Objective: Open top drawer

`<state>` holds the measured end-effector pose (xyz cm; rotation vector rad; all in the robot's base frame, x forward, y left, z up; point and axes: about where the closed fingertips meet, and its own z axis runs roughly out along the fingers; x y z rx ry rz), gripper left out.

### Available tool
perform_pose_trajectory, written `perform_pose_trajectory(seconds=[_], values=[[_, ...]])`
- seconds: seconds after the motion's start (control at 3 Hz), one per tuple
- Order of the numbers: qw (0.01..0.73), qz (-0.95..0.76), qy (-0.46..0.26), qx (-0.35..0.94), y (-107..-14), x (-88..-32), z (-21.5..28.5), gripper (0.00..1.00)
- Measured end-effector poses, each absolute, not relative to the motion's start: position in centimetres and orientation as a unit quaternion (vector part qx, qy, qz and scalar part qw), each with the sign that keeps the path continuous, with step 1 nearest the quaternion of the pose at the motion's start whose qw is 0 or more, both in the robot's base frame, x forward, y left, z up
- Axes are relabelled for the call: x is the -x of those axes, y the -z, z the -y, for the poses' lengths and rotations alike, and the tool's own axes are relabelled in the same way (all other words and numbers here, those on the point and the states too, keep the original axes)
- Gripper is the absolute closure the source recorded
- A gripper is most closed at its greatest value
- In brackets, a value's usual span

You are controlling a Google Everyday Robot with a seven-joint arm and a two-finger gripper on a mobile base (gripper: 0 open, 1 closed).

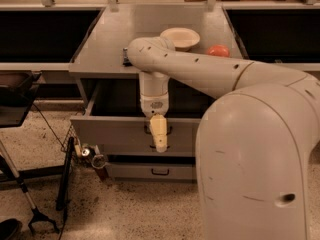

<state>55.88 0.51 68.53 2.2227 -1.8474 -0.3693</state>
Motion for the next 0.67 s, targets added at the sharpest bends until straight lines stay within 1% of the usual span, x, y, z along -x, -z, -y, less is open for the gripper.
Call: perform_pose_trajectory(seconds=[0.67], values=[[0.107, 0.674, 0.124, -0.720, -68.4, -57.1, 2.5, 0.00]])
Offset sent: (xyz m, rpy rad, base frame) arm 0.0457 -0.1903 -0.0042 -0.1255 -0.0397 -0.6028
